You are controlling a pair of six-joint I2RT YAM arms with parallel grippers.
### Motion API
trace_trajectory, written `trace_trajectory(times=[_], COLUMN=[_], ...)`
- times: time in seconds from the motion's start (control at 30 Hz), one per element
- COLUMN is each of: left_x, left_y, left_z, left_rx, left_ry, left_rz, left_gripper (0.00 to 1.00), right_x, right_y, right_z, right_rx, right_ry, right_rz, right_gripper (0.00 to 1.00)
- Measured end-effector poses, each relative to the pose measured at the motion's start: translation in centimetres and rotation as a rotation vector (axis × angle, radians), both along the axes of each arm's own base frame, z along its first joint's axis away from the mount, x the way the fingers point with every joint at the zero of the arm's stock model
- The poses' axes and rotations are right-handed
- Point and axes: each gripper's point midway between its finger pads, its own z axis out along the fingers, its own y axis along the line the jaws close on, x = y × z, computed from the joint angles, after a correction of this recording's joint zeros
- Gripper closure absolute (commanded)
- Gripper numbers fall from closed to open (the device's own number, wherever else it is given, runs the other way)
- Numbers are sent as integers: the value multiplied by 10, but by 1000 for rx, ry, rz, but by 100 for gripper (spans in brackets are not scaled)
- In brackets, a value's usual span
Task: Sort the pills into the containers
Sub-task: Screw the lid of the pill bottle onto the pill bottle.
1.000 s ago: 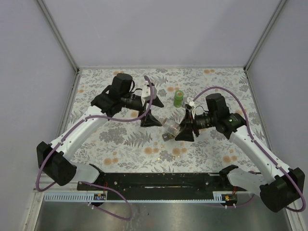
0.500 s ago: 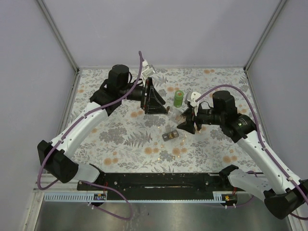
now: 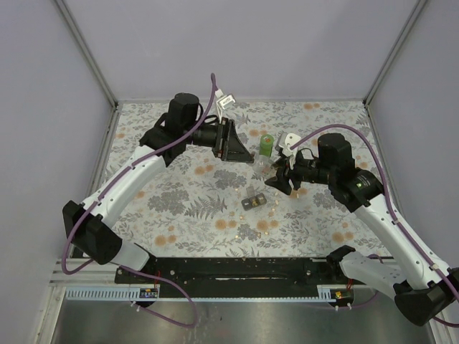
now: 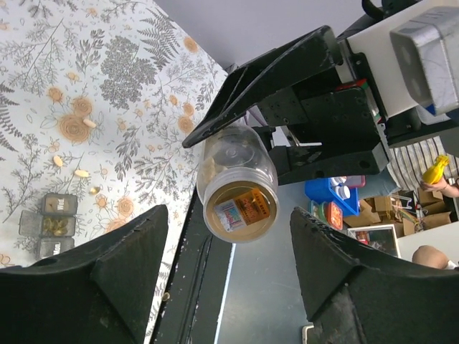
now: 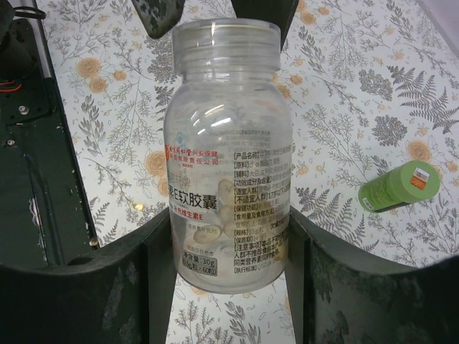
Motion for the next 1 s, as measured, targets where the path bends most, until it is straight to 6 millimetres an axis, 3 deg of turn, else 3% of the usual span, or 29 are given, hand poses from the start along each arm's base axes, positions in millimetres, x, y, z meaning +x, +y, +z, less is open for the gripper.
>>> trace_trajectory(times=[0.27, 0.73, 1.0], left_x=[-5, -8, -10], left_y=[-3, -7, -7], left_z=[-5, -6, -10], left_rx=[33, 56, 63], left_ry=[32, 22, -40], left_rz=[11, -2, -40], left_gripper=[38, 67, 69], right_x=[1, 0, -4], right_y=[0, 1, 4], right_z=[-1, -3, -7], right_rx=[-5, -11, -1], right_ry=[-3, 5, 48], right_rz=[-8, 0, 8], right_gripper=[100, 100, 100])
